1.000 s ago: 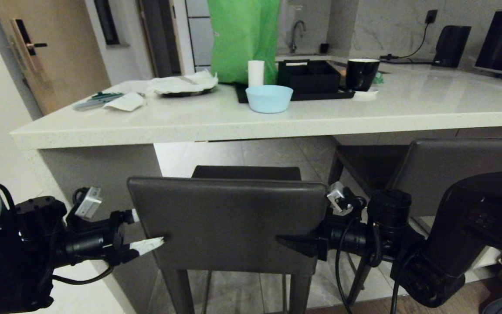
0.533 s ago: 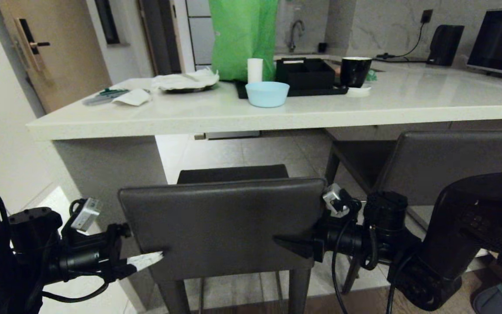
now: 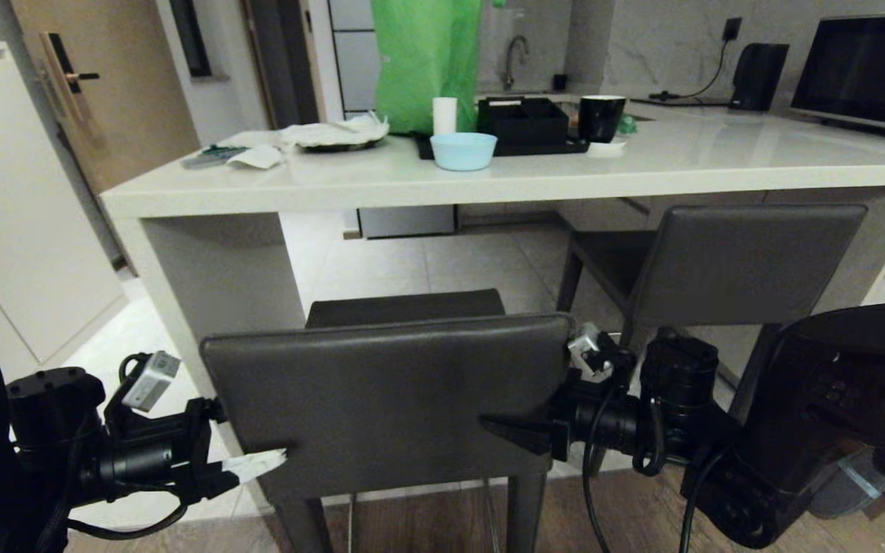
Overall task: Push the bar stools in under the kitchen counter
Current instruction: Pull the gray chair out from under the dining table
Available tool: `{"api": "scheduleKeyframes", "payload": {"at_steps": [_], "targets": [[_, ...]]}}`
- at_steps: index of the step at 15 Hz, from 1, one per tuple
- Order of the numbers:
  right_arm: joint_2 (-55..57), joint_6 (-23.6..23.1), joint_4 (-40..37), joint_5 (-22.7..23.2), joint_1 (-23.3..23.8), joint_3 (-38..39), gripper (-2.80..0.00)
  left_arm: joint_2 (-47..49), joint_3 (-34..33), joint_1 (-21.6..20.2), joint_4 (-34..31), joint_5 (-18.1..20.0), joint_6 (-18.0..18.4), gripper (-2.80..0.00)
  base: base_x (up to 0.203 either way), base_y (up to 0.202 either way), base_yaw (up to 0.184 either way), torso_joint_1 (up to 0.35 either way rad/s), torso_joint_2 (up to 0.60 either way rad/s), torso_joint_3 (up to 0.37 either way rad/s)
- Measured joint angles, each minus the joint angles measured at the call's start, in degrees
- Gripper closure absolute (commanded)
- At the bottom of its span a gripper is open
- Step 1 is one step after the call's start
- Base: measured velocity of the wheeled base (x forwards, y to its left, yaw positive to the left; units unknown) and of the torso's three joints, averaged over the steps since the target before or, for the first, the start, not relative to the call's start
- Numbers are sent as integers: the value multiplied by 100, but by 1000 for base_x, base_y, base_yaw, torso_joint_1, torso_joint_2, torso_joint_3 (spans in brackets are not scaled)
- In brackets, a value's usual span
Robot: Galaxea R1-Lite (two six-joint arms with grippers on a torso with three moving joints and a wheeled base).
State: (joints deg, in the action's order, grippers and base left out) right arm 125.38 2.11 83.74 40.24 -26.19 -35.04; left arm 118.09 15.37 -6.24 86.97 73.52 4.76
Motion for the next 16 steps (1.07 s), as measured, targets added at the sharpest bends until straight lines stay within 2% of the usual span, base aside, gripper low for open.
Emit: {"api": "scheduleKeyframes", "payload": {"at_steps": [10, 16], "targets": [[-9, -5, 134, 0, -57, 21, -280, -81, -27, 32, 16, 5, -3, -280, -190, 0, -3, 2, 2, 3], [-53, -16, 165, -343, -78, 97, -280, -111, -35, -108, 21, -34, -12, -280, -11, 0, 0, -2, 1, 1]]}}
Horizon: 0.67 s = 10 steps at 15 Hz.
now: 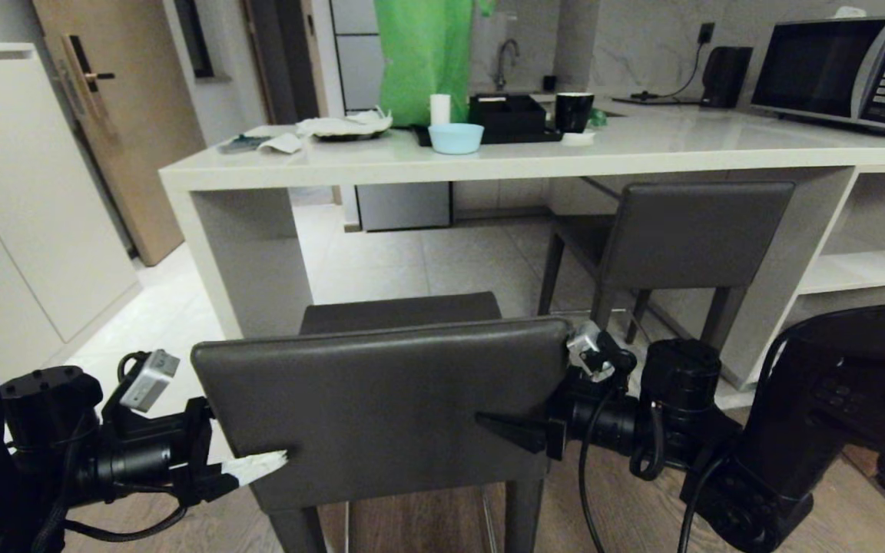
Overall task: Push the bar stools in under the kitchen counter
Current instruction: Pull the gray chair out from under the dining table
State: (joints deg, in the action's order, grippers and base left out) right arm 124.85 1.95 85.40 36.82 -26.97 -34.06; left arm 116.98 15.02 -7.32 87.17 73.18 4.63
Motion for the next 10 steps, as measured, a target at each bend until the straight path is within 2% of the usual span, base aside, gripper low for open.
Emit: {"api": "scheduleKeyframes", "payload": {"at_steps": [3, 6, 10], "targets": [[-220, -4, -1, 66, 196, 315, -280, -6, -72, -488, -2, 28, 16, -280, 0, 0, 0, 0, 0, 0], [-472, -2, 148, 386, 590, 823, -280, -57, -236, -1008, -2, 62, 63, -280, 0, 0, 0, 0, 0, 0], [-748, -5, 179, 494, 927, 1413, -280, -174, -448, -1450, 0, 369, 104, -280, 0, 0, 0, 0, 0, 0]]}}
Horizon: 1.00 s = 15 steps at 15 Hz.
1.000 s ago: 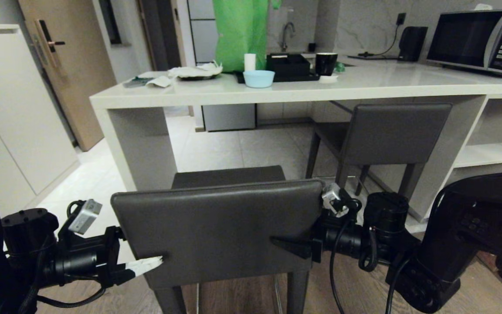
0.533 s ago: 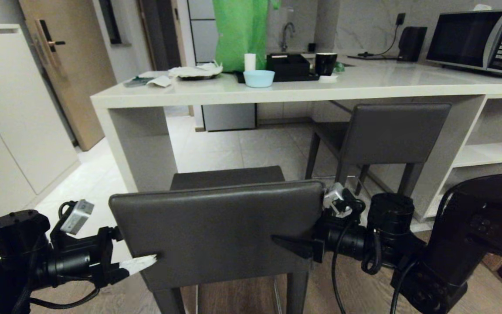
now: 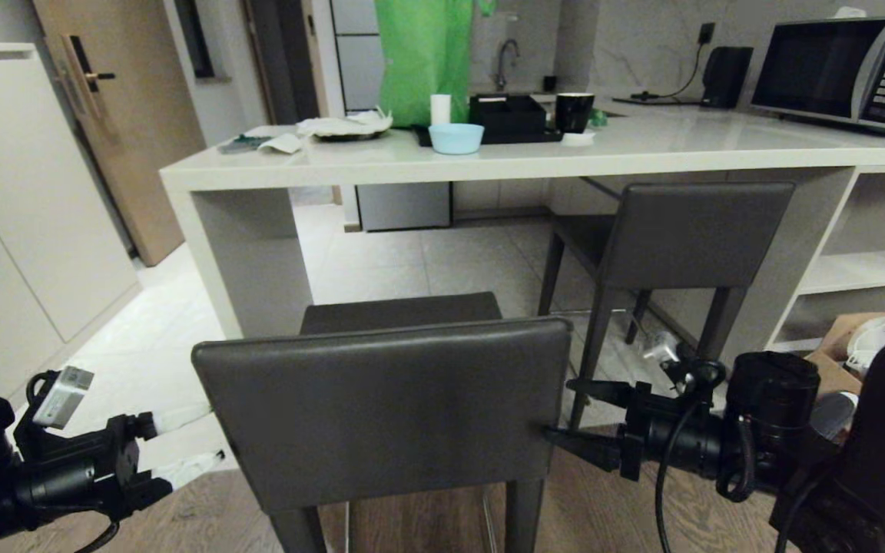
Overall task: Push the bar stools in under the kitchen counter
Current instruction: Pull the gray chair out from under the dining table
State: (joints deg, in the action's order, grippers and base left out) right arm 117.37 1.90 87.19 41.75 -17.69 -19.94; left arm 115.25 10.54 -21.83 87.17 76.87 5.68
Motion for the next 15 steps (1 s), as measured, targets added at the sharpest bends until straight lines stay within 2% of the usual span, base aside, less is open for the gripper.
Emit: {"api": "scheduleKeyframes", "payload": {"at_steps": [4, 6, 7, 10, 11, 12, 13, 15], "targets": [[-754, 0, 2, -84, 58, 687, -280, -236, -300, -580, 0, -138, 313, -280, 0, 0, 0, 0, 0, 0], [-1260, -32, 0, -386, 192, 1145, -280, -444, -501, -1041, -2, -401, 313, -280, 0, 0, 0, 0, 0, 0], [-1489, -49, -1, -719, 262, 1303, -280, -569, -603, -1298, 0, -479, 284, -280, 0, 0, 0, 0, 0, 0], [-2256, -93, 0, -2257, 355, 1621, -280, -1033, -905, -2006, -1, -704, 239, -280, 0, 0, 0, 0, 0, 0], [-2496, -136, 0, -2805, 370, 1682, -280, -1180, -955, -2075, -2, -1044, 231, -280, 0, 0, 0, 0, 0, 0], [-2708, -262, -1, -3380, 378, 1726, -280, -1313, -981, -2047, -2, -1548, 222, -280, 0, 0, 0, 0, 0, 0], [-2888, -462, -36, -3954, 386, 1746, -280, -1431, -991, -1901, -2, -2130, 201, -280, 0, 0, 0, 0, 0, 0], [-3238, -1000, -189, -5184, 407, 1703, -280, -1671, -970, -1371, -4, -3550, 100, -280, 0, 0, 0, 0, 0, 0]]}}
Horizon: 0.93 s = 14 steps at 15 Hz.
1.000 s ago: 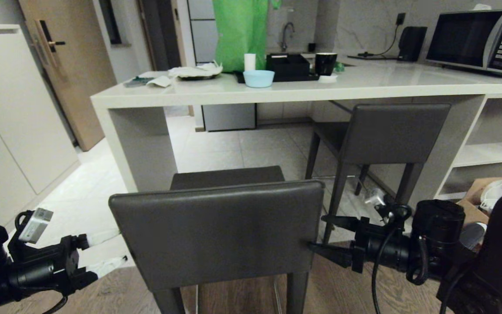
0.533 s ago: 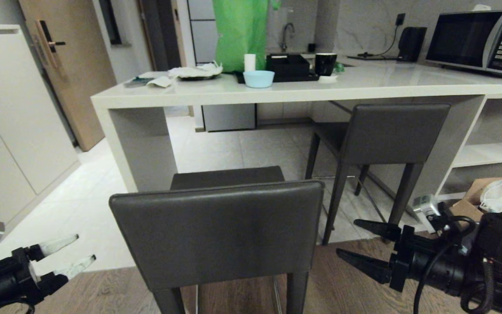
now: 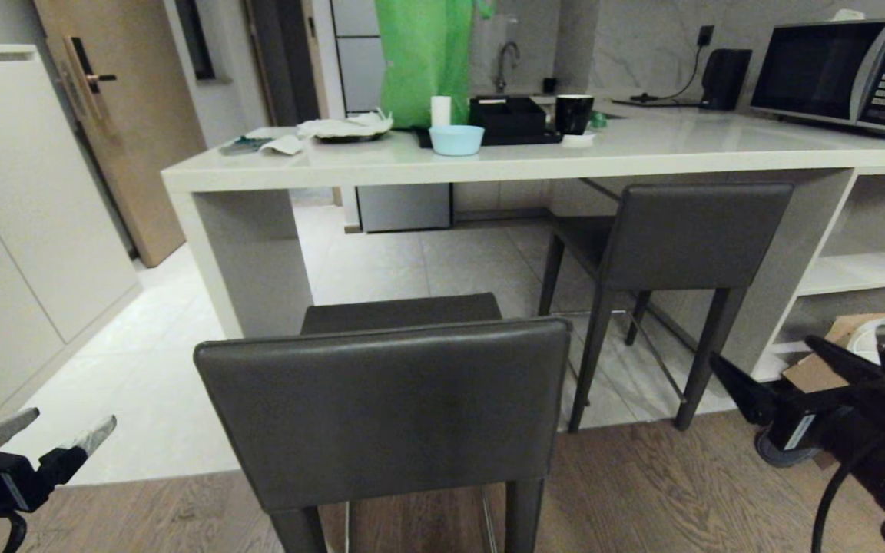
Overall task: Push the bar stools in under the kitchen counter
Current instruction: Pull the gray chair out from under the dining table
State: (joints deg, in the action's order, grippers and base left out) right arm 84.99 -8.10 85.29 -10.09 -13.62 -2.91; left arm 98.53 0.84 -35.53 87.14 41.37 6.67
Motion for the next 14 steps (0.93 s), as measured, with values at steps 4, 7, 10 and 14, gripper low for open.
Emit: {"api": "scheduleKeyframes", "payload": {"at_steps": [4, 7, 10, 14], "targets": [[-762, -268, -954, -893, 798, -409, -280, -237, 284, 1565, -1, -3530, -75, -280, 0, 0, 0, 0, 0, 0], [-1637, -299, -2011, -891, 931, -723, -280, -648, 329, 2467, -14, -5355, -100, -280, 0, 0, 0, 0, 0, 0], [-2830, -290, -3410, -871, 902, -1103, -280, -1363, 329, 2774, -259, -5550, -119, -280, 0, 0, 0, 0, 0, 0], [-4438, -284, -5252, -863, 1178, -1451, -280, -2702, 343, 3198, -1117, -5409, -254, -280, 0, 0, 0, 0, 0, 0]]}}
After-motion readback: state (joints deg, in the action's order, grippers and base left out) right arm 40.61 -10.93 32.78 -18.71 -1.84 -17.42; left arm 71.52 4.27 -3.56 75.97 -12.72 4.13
